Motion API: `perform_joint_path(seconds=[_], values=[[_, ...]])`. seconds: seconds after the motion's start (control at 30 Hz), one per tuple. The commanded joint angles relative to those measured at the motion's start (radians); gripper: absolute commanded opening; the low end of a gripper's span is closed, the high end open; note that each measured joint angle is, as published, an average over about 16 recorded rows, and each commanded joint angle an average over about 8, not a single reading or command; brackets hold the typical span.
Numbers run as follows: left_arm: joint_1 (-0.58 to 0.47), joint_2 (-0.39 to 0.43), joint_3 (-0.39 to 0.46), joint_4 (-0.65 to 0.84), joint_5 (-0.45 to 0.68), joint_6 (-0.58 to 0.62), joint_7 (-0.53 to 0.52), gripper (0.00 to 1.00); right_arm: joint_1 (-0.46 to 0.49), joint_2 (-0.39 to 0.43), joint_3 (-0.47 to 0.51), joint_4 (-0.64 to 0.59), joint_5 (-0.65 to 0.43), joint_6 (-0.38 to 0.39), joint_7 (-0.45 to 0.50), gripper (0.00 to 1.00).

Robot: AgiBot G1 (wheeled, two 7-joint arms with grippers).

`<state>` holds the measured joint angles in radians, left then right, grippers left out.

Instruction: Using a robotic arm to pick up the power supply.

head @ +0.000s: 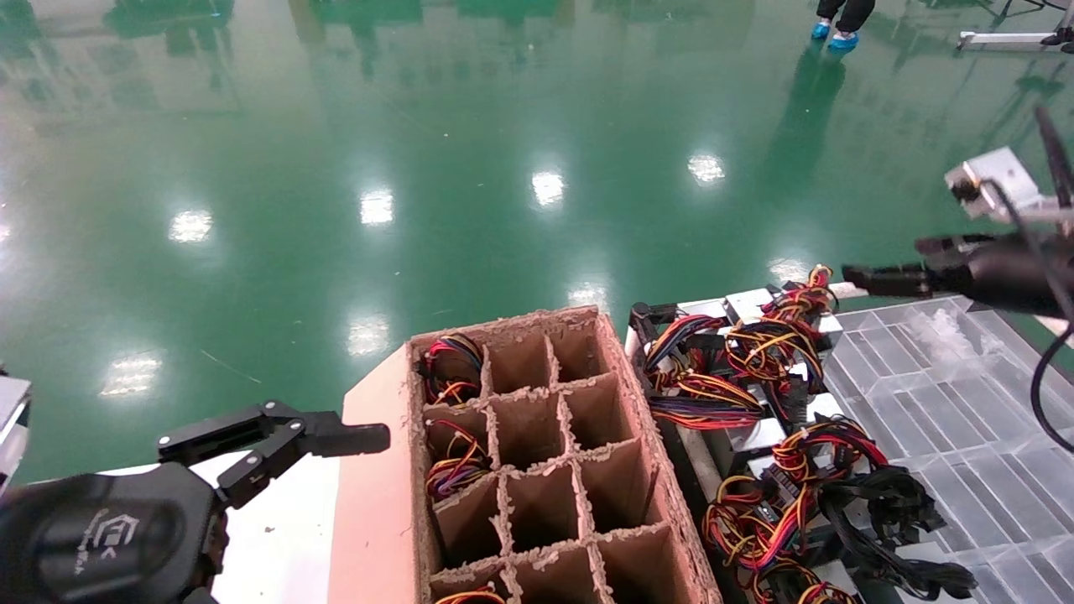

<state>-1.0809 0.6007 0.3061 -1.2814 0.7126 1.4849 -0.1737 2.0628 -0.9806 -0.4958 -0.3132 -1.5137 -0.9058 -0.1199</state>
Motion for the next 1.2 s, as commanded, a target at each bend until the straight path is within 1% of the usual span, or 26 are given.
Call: perform_joint_path(seconds=[0.03,0.17,0.3,1.1,1.2], values=[[0.0,0.0,0.0,0.0,0.0,0.0,0.0,1.0,0.038,-0.009,-0.007,-0.043,-0.011,-0.017,0.023,1.0],[0.0,0.0,0.0,0.0,0.0,0.0,0.0,1.0,0.058,-0.003,0.014,-0.068,0.016,-0.065,0.03,1.0],[0.0,0.0,0.0,0.001,0.0,0.0,0.0,1.0,0.026,0.013,0.026,-0.015,0.049,-0.103,0.04,1.0],[-0.001,0.0,0.001,0.001,-0.001,0.0,0.001,1.0,-0.402,0.164,0.106,0.665,0.359,-0.308,0.153,1.0],[-0.001,0.0,0.002,0.001,-0.001,0.0,0.001,1.0,-0.429,0.173,0.111,0.709,0.379,-0.321,0.16,1.0]])
